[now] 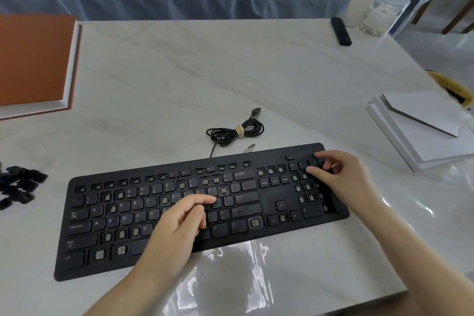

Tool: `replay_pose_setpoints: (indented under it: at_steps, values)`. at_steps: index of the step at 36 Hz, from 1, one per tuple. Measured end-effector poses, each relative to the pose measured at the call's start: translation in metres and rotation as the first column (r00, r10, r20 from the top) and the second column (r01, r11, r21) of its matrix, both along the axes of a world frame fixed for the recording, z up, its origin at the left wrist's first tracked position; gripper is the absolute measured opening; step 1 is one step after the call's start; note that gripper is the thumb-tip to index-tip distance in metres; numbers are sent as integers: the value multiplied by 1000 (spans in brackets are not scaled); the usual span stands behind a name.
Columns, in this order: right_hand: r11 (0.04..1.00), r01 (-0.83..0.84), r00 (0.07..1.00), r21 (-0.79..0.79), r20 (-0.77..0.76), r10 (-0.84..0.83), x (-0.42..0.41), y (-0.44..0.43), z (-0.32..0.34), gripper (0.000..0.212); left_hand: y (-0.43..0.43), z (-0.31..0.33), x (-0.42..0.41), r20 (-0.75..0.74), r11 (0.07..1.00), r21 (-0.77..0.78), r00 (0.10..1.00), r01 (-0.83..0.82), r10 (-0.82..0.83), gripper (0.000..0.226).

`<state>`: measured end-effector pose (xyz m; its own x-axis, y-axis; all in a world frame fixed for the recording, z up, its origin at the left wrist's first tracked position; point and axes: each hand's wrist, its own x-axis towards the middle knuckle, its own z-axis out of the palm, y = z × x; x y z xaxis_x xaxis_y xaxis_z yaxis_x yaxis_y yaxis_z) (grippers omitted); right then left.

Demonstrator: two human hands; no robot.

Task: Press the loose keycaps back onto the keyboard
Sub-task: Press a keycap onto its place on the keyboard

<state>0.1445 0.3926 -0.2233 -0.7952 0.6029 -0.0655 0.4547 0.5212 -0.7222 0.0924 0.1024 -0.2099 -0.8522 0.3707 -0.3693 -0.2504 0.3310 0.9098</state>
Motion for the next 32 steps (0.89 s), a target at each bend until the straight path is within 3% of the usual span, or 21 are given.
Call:
replay_pose_setpoints:
  at_steps: [7,21,27,32]
  values:
    - [999,23,1000,-32,-16,-23,-4,2,-1,17,1,-1,0,-7,1000,-6,1000,-5,5,32]
    - [970,-182,982,159,73,173,-12,12,12,11,-1,-3,0,-19,1000,-8,1000,-6,6,32]
    - [939,-306,950,154,109,292,-9,19,16,17,-2,-5,-1,-14,1000,-1,1000,-11,11,34]
    - [940,-304,952,154,85,294,-6,22,11,20,-1,-6,-1,-21,1000,3,1000,-6,6,34]
